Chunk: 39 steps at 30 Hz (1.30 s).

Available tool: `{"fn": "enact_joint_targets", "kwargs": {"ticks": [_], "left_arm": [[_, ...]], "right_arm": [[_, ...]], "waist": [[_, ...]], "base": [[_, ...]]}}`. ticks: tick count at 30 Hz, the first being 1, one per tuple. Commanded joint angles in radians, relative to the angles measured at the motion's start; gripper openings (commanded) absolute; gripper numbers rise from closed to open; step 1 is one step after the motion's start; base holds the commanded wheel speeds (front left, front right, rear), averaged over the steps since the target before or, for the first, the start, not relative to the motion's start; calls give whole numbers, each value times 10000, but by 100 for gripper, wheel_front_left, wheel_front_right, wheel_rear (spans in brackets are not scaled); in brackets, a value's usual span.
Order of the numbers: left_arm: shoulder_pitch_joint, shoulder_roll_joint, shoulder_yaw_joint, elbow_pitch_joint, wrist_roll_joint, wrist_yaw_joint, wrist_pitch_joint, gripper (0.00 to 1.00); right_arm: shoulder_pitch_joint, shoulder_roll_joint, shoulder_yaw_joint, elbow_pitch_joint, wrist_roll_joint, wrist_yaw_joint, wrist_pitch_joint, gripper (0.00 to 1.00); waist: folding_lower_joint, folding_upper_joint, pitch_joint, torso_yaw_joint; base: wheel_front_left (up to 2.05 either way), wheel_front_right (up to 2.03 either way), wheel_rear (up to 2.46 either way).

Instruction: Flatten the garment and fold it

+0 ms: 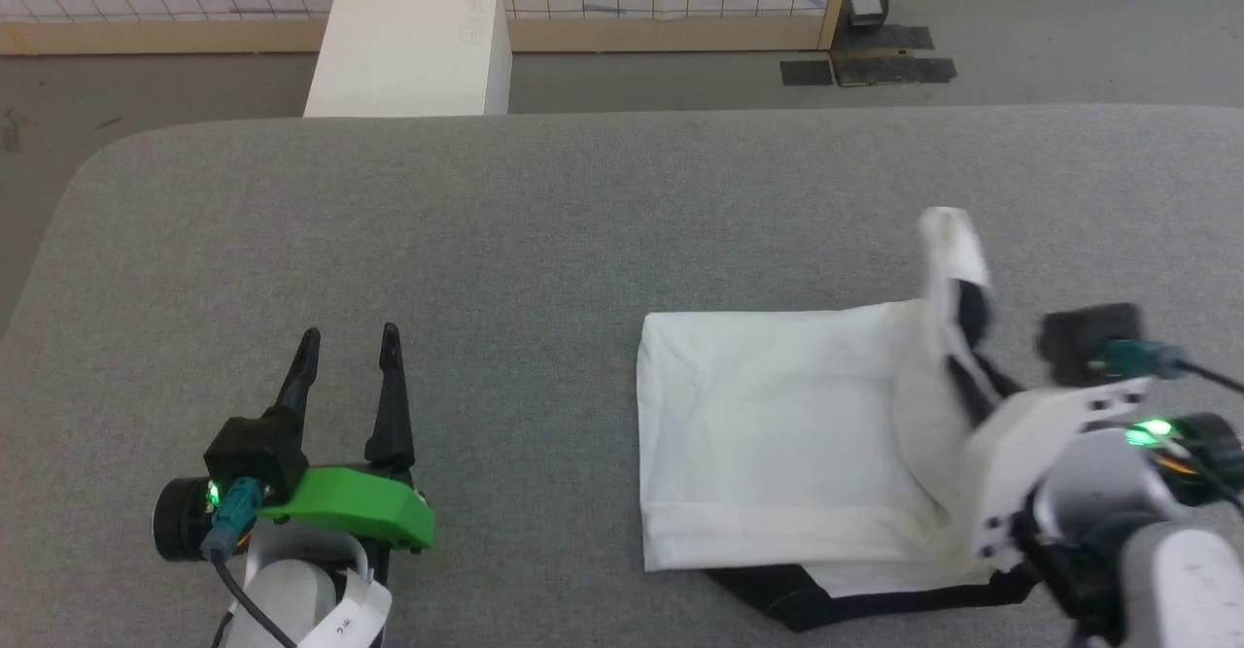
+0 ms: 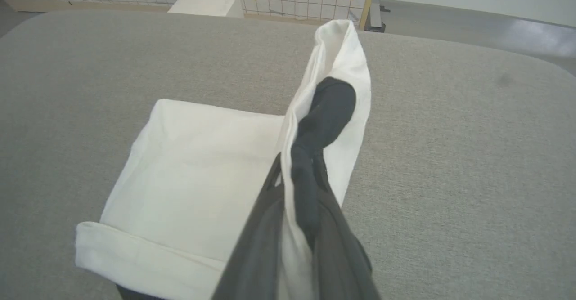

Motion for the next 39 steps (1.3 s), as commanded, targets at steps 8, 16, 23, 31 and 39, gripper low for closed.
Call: {"fn": "enact_joint_targets", "kwargs": {"ticks": [8,16,23,31,39], "left_arm": [[-357,-73,-228,7,120,-74,-45,100],[-660,-87,-386,-45,159,-56,-45,100],[-721,-96,-530,-105,109,74,-45,100],[-710,-99,-712,-103,-11,237,-45,100],[-524,-100,-572,-38,7,256,-45,100]], "right_arm": [[-891,3,2902,462,112,-15,404,0],[-2087,3,4398,2350,341,-15,373,0],[-2729,3,5147,4001,802,-15,365,0],[-2870,3,5608,4955,1330,-15,638,69],[-2680,3,5568,3271,2302,-15,-398,100]], "waist": [[0,69,377,316],[0,69,860,733],[0,69,1153,905],[0,69,1165,854],[0,69,711,477]], "base": [[0,0,0],[0,0,0],[0,0,0],[0,0,0],[0,0,0]]}}
